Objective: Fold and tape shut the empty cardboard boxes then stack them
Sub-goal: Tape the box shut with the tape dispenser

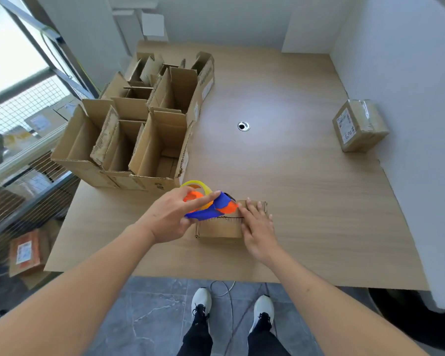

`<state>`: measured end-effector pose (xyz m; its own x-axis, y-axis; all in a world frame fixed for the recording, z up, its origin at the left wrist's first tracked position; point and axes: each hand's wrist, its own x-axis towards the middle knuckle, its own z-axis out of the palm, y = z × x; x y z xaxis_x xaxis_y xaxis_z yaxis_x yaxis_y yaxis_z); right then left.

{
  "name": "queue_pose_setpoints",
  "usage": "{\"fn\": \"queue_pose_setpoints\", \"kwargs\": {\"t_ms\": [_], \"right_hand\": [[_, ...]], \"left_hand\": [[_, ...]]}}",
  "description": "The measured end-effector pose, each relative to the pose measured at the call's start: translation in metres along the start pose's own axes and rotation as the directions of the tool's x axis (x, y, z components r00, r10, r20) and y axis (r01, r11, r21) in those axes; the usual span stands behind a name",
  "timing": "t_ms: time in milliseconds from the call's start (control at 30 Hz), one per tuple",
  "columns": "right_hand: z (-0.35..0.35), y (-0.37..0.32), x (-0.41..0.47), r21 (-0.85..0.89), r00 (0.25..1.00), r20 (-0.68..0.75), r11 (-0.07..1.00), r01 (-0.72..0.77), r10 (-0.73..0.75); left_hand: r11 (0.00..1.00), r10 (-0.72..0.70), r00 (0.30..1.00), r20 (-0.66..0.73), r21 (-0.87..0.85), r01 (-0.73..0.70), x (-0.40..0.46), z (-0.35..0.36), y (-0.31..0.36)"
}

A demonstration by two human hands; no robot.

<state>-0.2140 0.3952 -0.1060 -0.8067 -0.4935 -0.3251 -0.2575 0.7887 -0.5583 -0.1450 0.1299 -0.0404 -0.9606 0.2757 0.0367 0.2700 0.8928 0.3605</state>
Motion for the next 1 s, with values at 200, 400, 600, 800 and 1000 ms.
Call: {"fn": "queue_pose_setpoints", "kwargs": {"t_ms": [200, 400, 600, 800, 1000], "right_hand": [[-0.018, 0.026, 0.002, 0.281, 0.997, 0.032, 0.958, 0.056, -0.067], [-0.037, 0.024, 0.009, 0.060, 0.992, -0.093, 0.994, 0.088, -0.082], [-0.047, 0.018, 0.031, 0.027, 0.982, -0.113, 0.988, 0.152, -0.148], [-0.047, 0.011, 0.035, 0.284, 0.987, -0.076, 0.946, 0.157, -0.141], [-0.049, 0.018, 0.031, 0.280, 0.980, -0.157, 0.946, 0.166, -0.125]], "left_hand": [[0.989, 0.058, 0.992, 0.111, 0.131, -0.072, 0.018, 0.018, 0.015], [0.965, 0.058, 0.987, 0.150, 0.246, -0.094, 0.021, 0.027, 0.020], [0.958, 0.020, 0.986, 0.167, 0.278, -0.066, 0.022, 0.026, 0.024], [0.940, -0.066, 0.975, 0.214, 0.340, -0.011, 0.030, 0.019, 0.042], [0.954, -0.076, 0.993, 0.091, 0.298, 0.046, 0.034, 0.033, 0.048]]}}
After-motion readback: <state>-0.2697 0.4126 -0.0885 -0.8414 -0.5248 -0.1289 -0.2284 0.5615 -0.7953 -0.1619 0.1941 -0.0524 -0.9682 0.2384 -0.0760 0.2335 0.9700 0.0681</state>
